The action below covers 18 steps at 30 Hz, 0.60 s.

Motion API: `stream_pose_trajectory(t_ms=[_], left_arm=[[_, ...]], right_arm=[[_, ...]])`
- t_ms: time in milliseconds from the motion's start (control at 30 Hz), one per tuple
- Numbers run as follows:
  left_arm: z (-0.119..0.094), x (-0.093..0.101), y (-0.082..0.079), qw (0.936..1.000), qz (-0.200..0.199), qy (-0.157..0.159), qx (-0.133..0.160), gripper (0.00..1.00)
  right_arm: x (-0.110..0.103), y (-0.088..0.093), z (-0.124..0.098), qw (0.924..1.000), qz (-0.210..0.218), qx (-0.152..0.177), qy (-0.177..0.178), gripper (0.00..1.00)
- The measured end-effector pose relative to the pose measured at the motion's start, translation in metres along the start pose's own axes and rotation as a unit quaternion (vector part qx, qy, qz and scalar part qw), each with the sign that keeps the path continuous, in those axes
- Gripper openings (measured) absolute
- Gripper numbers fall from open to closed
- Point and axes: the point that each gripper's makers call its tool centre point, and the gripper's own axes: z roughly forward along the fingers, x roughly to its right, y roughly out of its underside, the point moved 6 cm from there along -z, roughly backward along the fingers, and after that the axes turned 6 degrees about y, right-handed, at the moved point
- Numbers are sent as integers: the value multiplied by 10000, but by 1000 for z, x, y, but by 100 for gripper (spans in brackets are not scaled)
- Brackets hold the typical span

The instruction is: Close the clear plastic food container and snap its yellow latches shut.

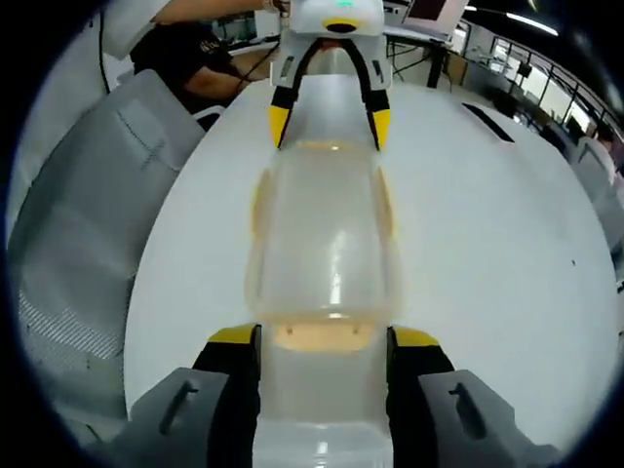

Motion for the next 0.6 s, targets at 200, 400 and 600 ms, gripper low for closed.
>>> stream_pose_trajectory(t_ms=[200,400,600], left_arm=[[1,-1,0,9997,236,-37,-21,42],[2,-1,1,9998,180,-129,-5,42],[2,0,3,9996,176,-131,187,41]], right_arm=[[2,-2,3,10000,-74,-59,27,41],[1,-3,4,9996,-196,-182,120,41],[1,-4,4,9991,-158,-355,143,39]])
